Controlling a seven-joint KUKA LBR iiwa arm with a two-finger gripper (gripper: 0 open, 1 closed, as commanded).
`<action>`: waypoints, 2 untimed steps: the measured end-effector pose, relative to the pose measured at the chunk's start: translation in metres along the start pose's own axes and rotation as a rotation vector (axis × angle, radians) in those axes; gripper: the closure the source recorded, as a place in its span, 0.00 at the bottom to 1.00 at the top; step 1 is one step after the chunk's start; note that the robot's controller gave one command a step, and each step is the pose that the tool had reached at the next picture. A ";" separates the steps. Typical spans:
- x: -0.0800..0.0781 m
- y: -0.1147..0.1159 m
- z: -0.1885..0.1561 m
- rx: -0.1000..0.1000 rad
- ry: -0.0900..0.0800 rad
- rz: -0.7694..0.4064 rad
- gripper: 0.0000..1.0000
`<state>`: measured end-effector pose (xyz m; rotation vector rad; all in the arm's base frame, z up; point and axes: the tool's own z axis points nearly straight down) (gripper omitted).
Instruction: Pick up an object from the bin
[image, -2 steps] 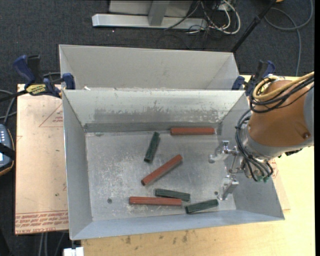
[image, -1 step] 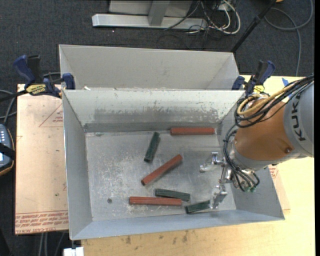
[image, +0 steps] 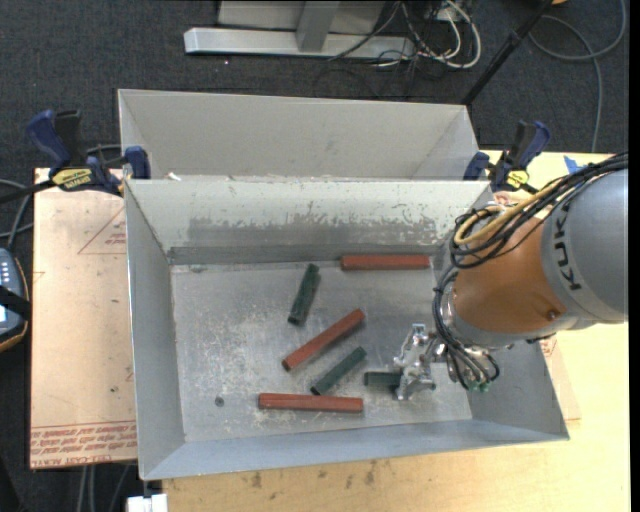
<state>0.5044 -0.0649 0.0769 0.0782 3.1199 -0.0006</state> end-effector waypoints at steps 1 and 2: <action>0.000 0.000 0.000 0.000 0.000 0.000 1.00; -0.007 0.012 -0.210 -0.001 0.019 -0.048 1.00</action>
Offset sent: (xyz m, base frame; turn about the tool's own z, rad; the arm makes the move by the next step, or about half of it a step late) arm 0.0029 0.0115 0.2135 -0.0505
